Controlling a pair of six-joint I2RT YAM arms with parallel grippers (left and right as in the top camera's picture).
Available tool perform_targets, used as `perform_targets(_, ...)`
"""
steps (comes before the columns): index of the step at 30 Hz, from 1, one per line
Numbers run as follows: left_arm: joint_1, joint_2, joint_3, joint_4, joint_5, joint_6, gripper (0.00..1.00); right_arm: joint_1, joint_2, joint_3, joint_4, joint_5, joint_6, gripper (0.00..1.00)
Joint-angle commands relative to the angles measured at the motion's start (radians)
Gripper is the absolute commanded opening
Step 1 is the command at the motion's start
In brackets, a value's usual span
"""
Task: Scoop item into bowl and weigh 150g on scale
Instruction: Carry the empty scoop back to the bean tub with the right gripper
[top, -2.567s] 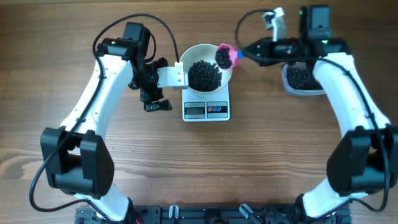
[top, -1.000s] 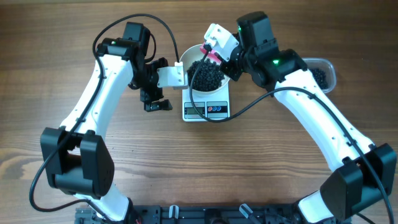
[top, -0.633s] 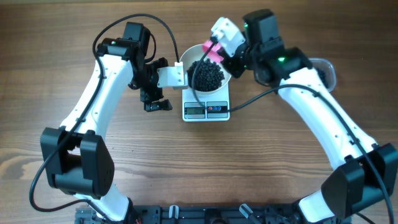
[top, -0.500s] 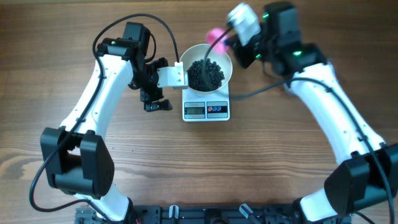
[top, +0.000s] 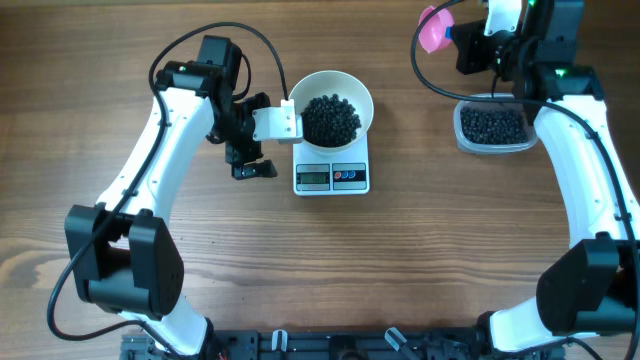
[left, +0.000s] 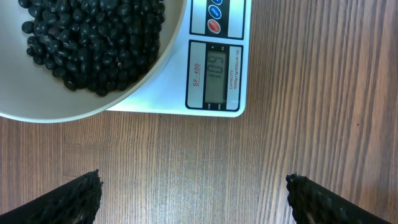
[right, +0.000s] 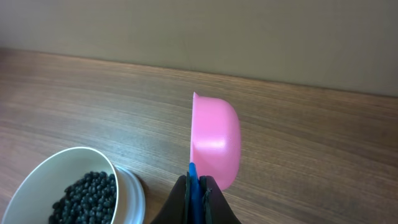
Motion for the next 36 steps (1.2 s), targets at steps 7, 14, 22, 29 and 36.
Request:
perform_targets(7,0.006,0.002,-0.008,0.000,0.027,0.019,1.00,0.001,0.026,0.009,0.093,0.097,0.011,0.04)
perform_targets(14,0.006,0.002,-0.008,0.000,0.027,0.019,1.00,0.001,0.033,0.009,0.100,0.121,0.000,0.04)
perform_targets(22,0.006,0.002,-0.008,0.000,0.027,0.019,1.00,0.001,0.033,0.009,0.099,0.145,-0.025,0.04)
perform_targets(29,0.006,0.002,-0.008,0.000,0.027,0.019,1.00,0.001,0.033,0.009,0.101,0.146,-0.024,0.04)
perform_targets(36,0.006,0.002,-0.008,0.000,0.027,0.019,1.00,0.001,0.034,0.009,0.138,0.146,-0.027,0.04)
